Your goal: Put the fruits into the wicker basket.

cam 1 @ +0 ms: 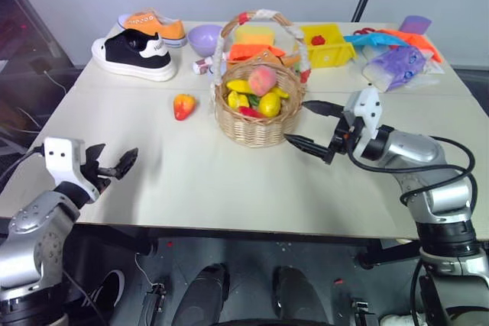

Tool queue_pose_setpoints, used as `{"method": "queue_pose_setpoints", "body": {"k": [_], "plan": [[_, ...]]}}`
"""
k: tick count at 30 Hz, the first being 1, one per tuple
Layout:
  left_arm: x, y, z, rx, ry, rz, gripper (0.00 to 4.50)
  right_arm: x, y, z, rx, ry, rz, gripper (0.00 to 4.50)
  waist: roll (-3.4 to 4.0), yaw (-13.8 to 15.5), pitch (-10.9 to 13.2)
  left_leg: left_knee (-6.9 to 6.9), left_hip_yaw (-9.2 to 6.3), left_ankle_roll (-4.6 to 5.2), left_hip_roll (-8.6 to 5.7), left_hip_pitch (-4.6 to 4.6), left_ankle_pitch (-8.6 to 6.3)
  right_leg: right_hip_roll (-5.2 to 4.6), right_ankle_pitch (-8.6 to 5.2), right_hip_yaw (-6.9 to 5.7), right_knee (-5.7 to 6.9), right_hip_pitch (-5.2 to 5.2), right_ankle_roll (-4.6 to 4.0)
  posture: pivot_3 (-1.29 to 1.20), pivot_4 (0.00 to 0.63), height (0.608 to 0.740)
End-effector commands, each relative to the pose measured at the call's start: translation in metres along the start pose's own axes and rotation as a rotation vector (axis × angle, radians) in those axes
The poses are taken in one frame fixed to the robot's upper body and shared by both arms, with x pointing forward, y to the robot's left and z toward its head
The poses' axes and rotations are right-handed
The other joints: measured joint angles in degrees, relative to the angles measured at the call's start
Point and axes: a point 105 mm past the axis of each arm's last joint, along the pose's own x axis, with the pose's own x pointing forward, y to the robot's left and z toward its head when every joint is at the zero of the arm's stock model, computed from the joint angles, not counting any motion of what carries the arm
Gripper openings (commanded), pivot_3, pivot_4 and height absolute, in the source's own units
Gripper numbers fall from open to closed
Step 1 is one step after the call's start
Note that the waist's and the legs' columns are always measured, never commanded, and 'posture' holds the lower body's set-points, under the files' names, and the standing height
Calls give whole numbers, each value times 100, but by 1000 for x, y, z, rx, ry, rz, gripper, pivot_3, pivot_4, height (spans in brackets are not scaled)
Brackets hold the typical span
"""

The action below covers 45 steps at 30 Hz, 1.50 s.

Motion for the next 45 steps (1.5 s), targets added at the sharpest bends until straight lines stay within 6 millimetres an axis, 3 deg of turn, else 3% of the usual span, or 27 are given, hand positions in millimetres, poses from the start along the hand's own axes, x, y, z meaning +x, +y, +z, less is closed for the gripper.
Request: {"method": "queue_pose_setpoints", "body": {"k": [1,8,13,22,31,36,37,45], "plan": [[31,0,27,41,-43,7,4432,7,5,14,-44,-42,20,4500,-7,-6,-2,3,-9,-2,0,-2,1,2,1,-7,0,2,0,0,150,740],[102,-14,38,59,30,-96,4432,19,20,23,-69,-70,55,4500,-7,-78,-2,-6,2,-3,-4,-2,2,3,2,2,7,-11,4,0,150,740],[139,-25,38,143,71,-126,4432,25,26,27,-61,-90,55,4500,-10,-147,-1,-4,0,-8,-4,-7,5,5,2,1,15,-19,5,0,150,740],[168,-42,22,126,123,-109,4432,24,26,31,-67,-94,28,4500,-14,-166,2,-2,0,-6,-7,-7,6,5,1,1,26,-23,7,0,150,740],[176,-57,1,111,168,-85,4432,18,23,36,-76,-92,-1,4500,-17,-181,3,3,0,-6,-8,-9,6,4,1,0,30,-22,8,0,150,740],[175,-55,0,114,152,-85,2162,16,20,36,-75,-89,-13,4500,-17,-170,4,3,0,-5,-8,-8,6,5,1,0,32,-23,8,0,150,740],[175,-54,3,101,142,-79,1932,15,20,36,-76,-88,-15,4500,-17,-168,4,3,0,-5,-8,-8,6,5,1,0,32,-22,8,0,150,740],[167,-45,37,169,20,-131,1892,11,14,34,-82,-87,-39,4500,-18,-181,4,4,1,-5,-8,-9,6,5,1,1,32,-23,9,0,150,740]]}}
